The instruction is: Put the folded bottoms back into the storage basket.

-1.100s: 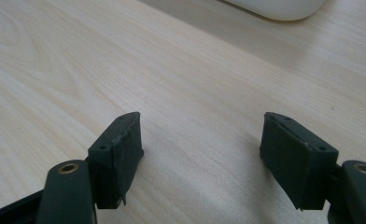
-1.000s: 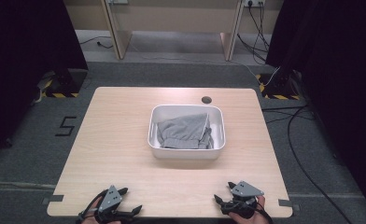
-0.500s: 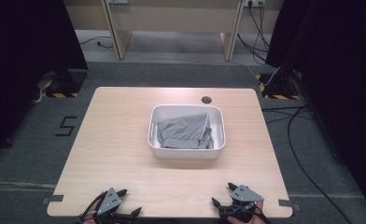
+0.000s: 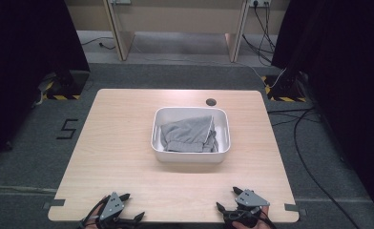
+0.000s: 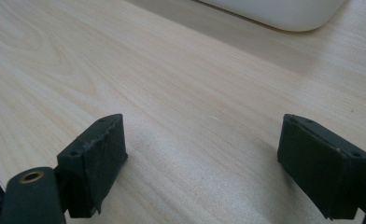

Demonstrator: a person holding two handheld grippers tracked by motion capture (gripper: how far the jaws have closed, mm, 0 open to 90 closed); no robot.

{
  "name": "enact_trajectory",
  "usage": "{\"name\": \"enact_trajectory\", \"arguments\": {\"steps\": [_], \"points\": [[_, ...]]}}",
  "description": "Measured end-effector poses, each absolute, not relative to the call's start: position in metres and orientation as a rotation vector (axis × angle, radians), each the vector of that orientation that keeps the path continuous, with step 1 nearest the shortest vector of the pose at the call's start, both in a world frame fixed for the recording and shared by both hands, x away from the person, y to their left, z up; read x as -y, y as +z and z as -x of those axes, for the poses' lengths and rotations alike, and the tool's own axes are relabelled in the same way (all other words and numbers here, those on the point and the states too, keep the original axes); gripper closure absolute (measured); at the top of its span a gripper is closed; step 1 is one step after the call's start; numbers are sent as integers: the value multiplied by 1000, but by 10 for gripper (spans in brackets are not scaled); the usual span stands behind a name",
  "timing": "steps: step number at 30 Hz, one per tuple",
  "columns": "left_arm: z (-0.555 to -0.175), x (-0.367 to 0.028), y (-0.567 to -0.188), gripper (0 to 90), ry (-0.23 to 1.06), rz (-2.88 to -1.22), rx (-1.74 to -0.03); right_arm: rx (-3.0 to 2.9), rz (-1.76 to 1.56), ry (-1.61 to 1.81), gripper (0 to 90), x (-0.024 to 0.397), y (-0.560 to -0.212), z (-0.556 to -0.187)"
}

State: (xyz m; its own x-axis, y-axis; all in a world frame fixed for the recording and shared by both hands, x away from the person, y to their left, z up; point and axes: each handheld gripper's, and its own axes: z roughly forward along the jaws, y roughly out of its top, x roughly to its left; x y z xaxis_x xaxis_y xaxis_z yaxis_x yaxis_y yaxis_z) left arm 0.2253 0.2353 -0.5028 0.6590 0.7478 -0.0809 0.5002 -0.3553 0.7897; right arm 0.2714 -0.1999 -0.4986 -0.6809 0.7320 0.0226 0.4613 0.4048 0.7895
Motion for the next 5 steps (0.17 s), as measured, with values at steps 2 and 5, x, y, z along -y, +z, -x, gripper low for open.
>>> {"name": "enact_trajectory", "arguments": {"steps": [2, 5], "points": [[-225, -235, -503, 151, 373, -2033, -966, -2339, -1034, 1161, 165, 200, -499, -271], [-225, -235, -503, 151, 372, -2034, -966, -2338, -1028, 1161, 165, 200, -499, -272]]}}
